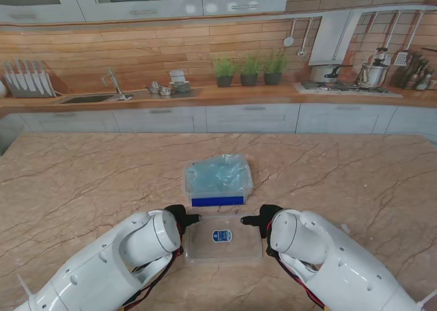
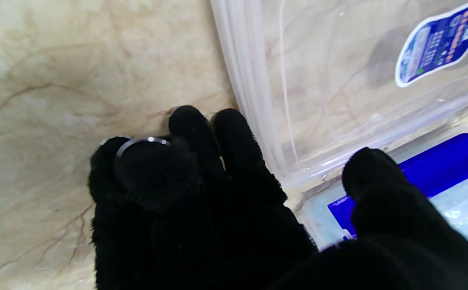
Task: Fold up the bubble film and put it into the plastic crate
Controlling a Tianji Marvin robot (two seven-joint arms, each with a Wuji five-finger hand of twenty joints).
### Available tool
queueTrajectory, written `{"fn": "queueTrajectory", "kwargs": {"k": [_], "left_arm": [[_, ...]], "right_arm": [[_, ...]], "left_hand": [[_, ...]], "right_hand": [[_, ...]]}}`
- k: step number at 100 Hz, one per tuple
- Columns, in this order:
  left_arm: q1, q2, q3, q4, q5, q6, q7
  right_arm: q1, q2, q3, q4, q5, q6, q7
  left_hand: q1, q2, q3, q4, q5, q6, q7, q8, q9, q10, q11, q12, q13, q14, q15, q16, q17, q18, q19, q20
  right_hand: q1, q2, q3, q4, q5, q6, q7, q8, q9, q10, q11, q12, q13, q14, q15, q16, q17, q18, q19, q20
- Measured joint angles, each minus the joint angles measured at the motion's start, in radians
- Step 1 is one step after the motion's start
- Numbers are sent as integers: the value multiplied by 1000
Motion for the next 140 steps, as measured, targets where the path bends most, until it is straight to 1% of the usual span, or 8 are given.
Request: {"fn": "queueTrajectory", "kwargs": {"k": [20, 40, 55, 80, 93, 125, 134, 140], "left_arm": [[-7, -2, 5, 4, -15, 0, -2], [5, -13, -18, 10, -38, -1, 19], [51, -31, -68, 10, -47, -30, 69], [110, -31, -123, -20, -50, -79, 80], [145, -35, -155, -31, -78, -114, 116], [197, -30, -193, -76, -88, -150, 116], [211, -24, -203, -93, -90, -162, 107], [218, -21, -208, -103, -89, -167, 103]], "right_arm": [[3, -13, 0, 16, 39, 5, -35], [-24, -43, 45, 30, 101, -8, -103], [-40, -48, 63, 26, 124, -20, -114], [-75, -54, 93, 8, 135, -30, -136], [-100, -56, 118, -3, 140, -53, -144], [-141, -52, 158, -30, 154, -96, -150], [-154, -52, 169, -39, 154, -111, -155], [-162, -51, 176, -47, 154, -120, -157]], "left_hand": [[0, 0, 0, 0, -1, 53, -3, -3, 0, 14, 0, 1, 0, 0, 6, 3, 0, 0, 0, 0], [12, 0, 1, 0, 1, 90, -3, -2, 21, 23, -1, -1, 17, 0, 16, 7, 6, 7, 1, 0], [12, 0, 1, 0, 36, 92, -5, -6, 68, 21, -11, -10, 55, 0, 30, 11, 34, 24, 13, 0], [12, 0, 1, 0, 61, 95, -23, -35, 91, 21, -31, -28, 74, 1, 29, 11, 52, 28, 13, 0], [12, 0, 1, 0, 73, 95, -23, -35, 102, 21, -42, -49, 83, 1, 26, 10, 59, 33, 14, 0], [10, 0, 2, 0, 75, 101, -24, -35, 109, 26, -100, -87, 82, 0, -29, -35, 58, 33, 14, 0], [10, -1, 2, 0, 75, 102, -24, -35, 109, 28, -100, -88, 81, 0, -30, -43, 58, 33, 14, 0], [10, -1, 2, 0, 75, 107, -24, -35, 109, 32, -102, -89, 81, 0, -32, -43, 58, 33, 14, 0]], "right_hand": [[0, 10, -9, 0, 12, 34, 26, 3, 8, 8, 15, 2, 24, 0, 31, 0, 22, 0, 14, 0], [10, 9, -9, 0, 13, 52, 24, 2, 9, 19, 15, 13, 30, 5, 64, 0, 30, 0, 24, 0], [10, 9, -9, 0, 13, 55, 22, 2, 8, 21, 20, 22, 30, 6, 86, 0, 31, 0, 32, 0], [10, 9, -11, 0, 13, 63, 7, -2, 7, 28, 26, 23, 40, 6, 98, 0, 37, 0, 40, 0], [10, 9, -12, 0, 13, 71, -16, -5, 4, 33, 26, 23, 40, 8, 99, 0, 37, 0, 40, 0], [10, 9, -19, 0, 8, 126, -97, -40, -19, 85, 25, 23, 46, 19, 109, 0, 37, 0, 40, 0], [10, 9, -19, 0, 6, 158, -141, -59, -23, 122, 25, 23, 57, 17, 111, 0, 37, 0, 49, 0], [10, 9, -19, 0, 5, 167, -155, -62, -24, 131, 25, 23, 58, 17, 111, 0, 37, 0, 49, 0]]}}
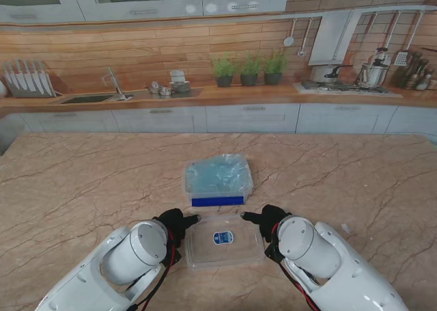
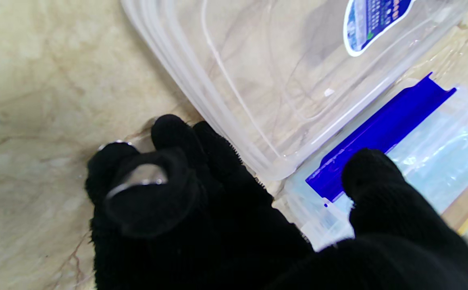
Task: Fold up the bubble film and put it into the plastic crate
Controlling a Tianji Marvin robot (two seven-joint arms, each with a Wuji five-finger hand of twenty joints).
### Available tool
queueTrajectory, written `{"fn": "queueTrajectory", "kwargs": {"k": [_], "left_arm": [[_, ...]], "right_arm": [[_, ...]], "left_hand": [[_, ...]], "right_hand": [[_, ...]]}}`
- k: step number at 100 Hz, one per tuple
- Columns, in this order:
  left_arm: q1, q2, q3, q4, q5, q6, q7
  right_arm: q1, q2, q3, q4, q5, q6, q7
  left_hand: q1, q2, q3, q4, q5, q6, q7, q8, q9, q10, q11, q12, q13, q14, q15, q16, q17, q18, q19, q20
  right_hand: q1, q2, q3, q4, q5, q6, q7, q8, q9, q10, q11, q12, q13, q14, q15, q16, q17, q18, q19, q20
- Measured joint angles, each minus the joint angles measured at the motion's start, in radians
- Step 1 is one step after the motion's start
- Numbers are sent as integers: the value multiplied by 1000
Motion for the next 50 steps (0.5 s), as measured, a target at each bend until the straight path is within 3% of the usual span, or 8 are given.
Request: {"fn": "queueTrajectory", "kwargs": {"k": [50], "left_arm": [[53, 12, -52, -72, 44, -44, -4]], "right_arm": [[-59, 12, 61, -98, -34, -57, 15]], "left_hand": [[0, 0, 0, 0, 0, 5, -8, -10, 0, 6, -12, 0, -3, 2, -10, -2, -2, 1, 0, 0]], "right_hand": [[0, 0, 0, 0, -2, 16, -10, -9, -3, 15, 0, 1, 0, -1, 11, 0, 0, 0, 4, 0]]}}
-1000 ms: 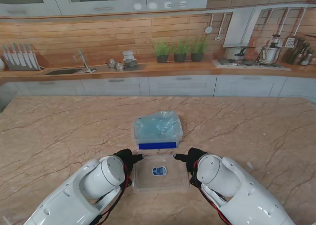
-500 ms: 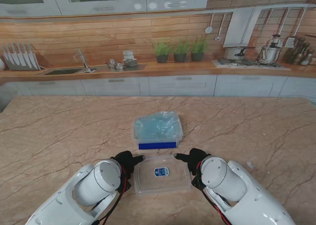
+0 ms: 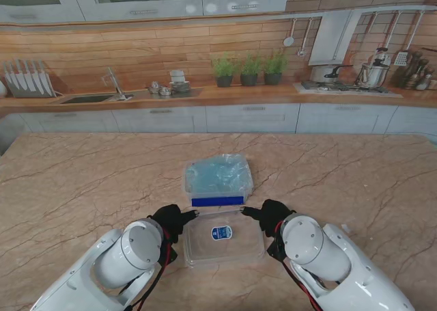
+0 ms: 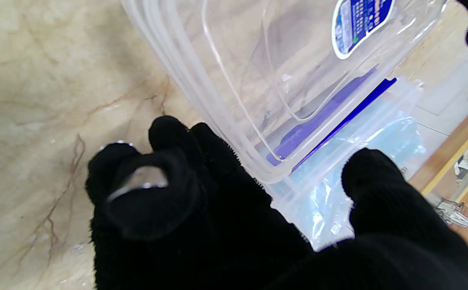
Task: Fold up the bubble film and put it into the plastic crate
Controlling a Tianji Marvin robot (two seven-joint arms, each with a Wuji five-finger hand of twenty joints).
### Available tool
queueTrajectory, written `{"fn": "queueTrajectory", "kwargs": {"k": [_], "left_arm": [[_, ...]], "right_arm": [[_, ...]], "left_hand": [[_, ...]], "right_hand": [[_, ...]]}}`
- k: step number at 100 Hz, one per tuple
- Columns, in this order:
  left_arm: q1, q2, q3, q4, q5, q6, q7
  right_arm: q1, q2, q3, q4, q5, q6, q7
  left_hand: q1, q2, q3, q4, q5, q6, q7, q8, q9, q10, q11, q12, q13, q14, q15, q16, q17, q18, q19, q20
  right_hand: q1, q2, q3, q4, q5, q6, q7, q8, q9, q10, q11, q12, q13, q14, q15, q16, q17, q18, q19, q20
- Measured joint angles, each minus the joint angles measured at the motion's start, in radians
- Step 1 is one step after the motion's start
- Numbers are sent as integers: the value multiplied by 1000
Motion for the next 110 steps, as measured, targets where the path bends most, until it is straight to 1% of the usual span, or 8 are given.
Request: {"fn": "queueTrajectory", "kwargs": {"k": [5, 14, 31, 47, 65, 75, 87, 110], "left_arm": [[3, 1, -4, -7, 3, -1, 1], [8, 2, -14, -18, -1, -5, 1], [9, 6, -35, -38, -2, -19, -5], [14, 8, -62, -56, 17, -51, 8], [-2, 9, -74, -64, 27, -63, 10], [-31, 11, -76, -56, 24, -63, 1], [-88, 10, -70, -25, 2, -63, -8], [-202, -3, -52, 58, -37, -60, -12]], "right_arm": [[0, 1, 3, -9, 2, 0, 3], [-1, 4, 8, -25, 4, 1, 12], [16, 13, 8, -47, 1, 4, 39], [93, 33, -17, -47, 0, 15, 122], [184, 37, -36, -21, 42, 11, 128], [238, 37, -56, 10, 59, 10, 135], [303, 31, -79, 62, 89, 11, 138], [419, 14, -129, 158, 131, 39, 149]], "left_hand": [[0, 0, 0, 0, 0, 3, -2, -1, 0, 4, -4, 0, -2, 3, -2, 0, 0, 2, 0, 0], [0, 0, 0, 0, 0, 9, -10, -1, 0, 11, -9, 0, -5, 10, -3, 0, 0, 8, 0, 0], [0, 0, 0, 0, 0, 19, -17, -1, 0, 21, -11, 0, -8, 19, -5, 0, -1, 18, 0, 0], [0, 0, 0, 0, 0, 30, -27, -1, 0, 35, -12, 0, -9, 32, -8, 0, -1, 34, 0, 0], [0, 0, 0, 0, 0, 36, -31, -2, 0, 40, -14, 0, -10, 36, -14, 0, -1, 38, 0, 0], [0, 0, 0, 0, 1, 38, -34, -3, 0, 42, -14, -1, -10, 38, -16, 0, -1, 40, 0, 0], [0, 0, 0, 0, 1, 38, -34, -3, 0, 42, -14, -1, -10, 38, -16, 0, -1, 40, 0, 0], [0, -1, 0, 0, 1, 38, -34, -3, 0, 42, -15, -1, -10, 38, -16, 0, -1, 40, 0, 0]], "right_hand": [[0, 0, 0, 0, 0, 5, 0, 0, 0, 5, 0, 0, 1, 0, 0, 0, 0, 0, 0, 0], [0, 0, 0, 0, 0, 27, 0, 0, 0, 33, 0, 0, 10, -1, 1, 0, 4, 0, 4, 0], [0, 0, 0, 0, 0, 40, 0, 0, -1, 48, -3, 0, 11, -1, 2, 0, 6, 0, 4, 0], [0, 0, 0, 0, 0, 55, 0, 0, -2, 65, -10, 0, 11, -1, 3, 0, 7, 0, 4, 0], [0, 0, 0, 0, 0, 66, 0, -1, -4, 77, -11, 1, 11, -1, 3, 0, 8, 0, 4, 0], [0, 0, 0, 0, 0, 67, 0, -1, -5, 78, -12, 1, 11, -1, 4, 0, 8, 0, 4, 0], [0, 0, 0, 0, 0, 67, 0, -1, -5, 78, -12, 1, 11, -1, 4, 0, 8, 0, 4, 0], [0, 0, 0, 0, 0, 67, 0, -1, -5, 78, -12, 1, 11, -1, 4, 0, 8, 0, 4, 0]]}}
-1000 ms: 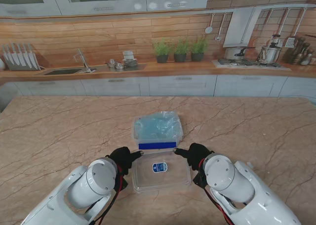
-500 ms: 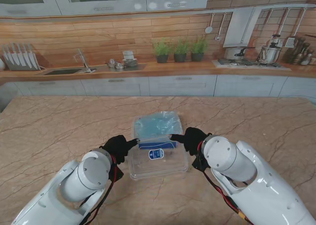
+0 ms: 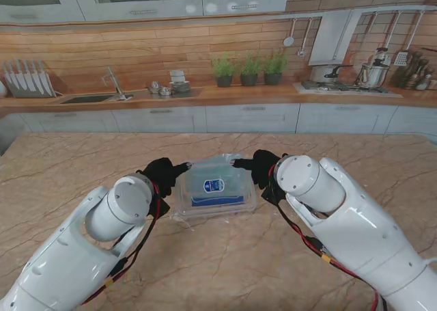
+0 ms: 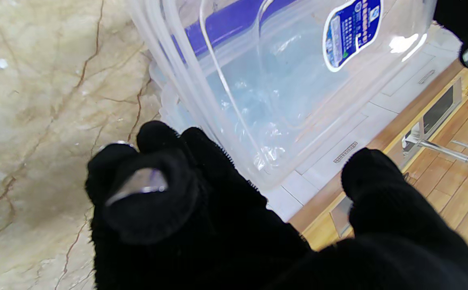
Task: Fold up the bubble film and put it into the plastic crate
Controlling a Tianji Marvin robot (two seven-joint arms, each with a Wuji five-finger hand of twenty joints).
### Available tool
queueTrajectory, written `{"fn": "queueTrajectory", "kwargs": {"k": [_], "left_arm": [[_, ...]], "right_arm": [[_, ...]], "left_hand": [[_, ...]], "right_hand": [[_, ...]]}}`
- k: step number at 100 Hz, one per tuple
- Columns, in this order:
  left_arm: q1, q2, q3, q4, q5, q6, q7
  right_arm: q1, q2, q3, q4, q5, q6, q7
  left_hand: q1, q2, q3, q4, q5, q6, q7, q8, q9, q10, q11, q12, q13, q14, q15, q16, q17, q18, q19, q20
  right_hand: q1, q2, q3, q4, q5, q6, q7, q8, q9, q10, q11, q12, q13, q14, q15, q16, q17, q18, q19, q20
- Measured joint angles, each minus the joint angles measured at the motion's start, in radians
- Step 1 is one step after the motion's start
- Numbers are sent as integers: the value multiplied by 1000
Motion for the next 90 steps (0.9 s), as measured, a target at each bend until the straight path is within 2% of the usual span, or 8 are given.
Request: {"fn": "queueTrajectory", "kwargs": {"k": [33, 53, 71, 90], "left_arm": [[-174, -21, 54, 158, -71, 6, -30], [-272, -39, 101, 280, -120, -6, -39], [-339, -57, 131, 373, -149, -30, -51], [-386, -73, 158, 441, -180, -54, -48]], "right_arm": [[140, -30, -58, 144, 52, 6, 7], [214, -59, -94, 252, 90, -1, -6], [261, -78, -119, 327, 107, -12, -11], [278, -90, -125, 365, 110, -16, -24]], "left_hand": [[0, 0, 0, 0, 0, -1, 0, 0, 0, -2, 0, 0, 0, 0, 0, 0, 0, 0, 0, 0], [0, 0, 0, 0, 0, -5, 0, 0, -1, -5, -1, 0, 0, 0, 0, 0, 0, 0, 0, 0], [0, 0, 0, 0, 0, -7, 0, 0, -1, -7, -1, 0, 0, 0, 0, 0, 0, -1, 0, 0], [0, 0, 0, 0, 0, -8, 0, 0, -1, -8, -2, 0, -1, 0, 0, 0, 0, -1, 0, 0]], "right_hand": [[0, 0, 0, 0, 0, -2, 0, 0, 0, -1, 0, 0, 0, -2, 0, 0, 0, -1, 0, 0], [0, 0, 0, 0, 0, -8, 0, 0, 0, -6, 0, 0, 0, -5, 0, 0, 0, -3, 0, 0], [0, 0, 0, 0, 0, -14, 0, 0, 0, -13, 1, 0, 0, -9, 1, 0, 0, -4, 1, 0], [0, 0, 0, 0, 0, -16, 0, 0, 0, -14, 1, 0, 0, -11, 2, 0, 0, -5, 1, 0]]}}
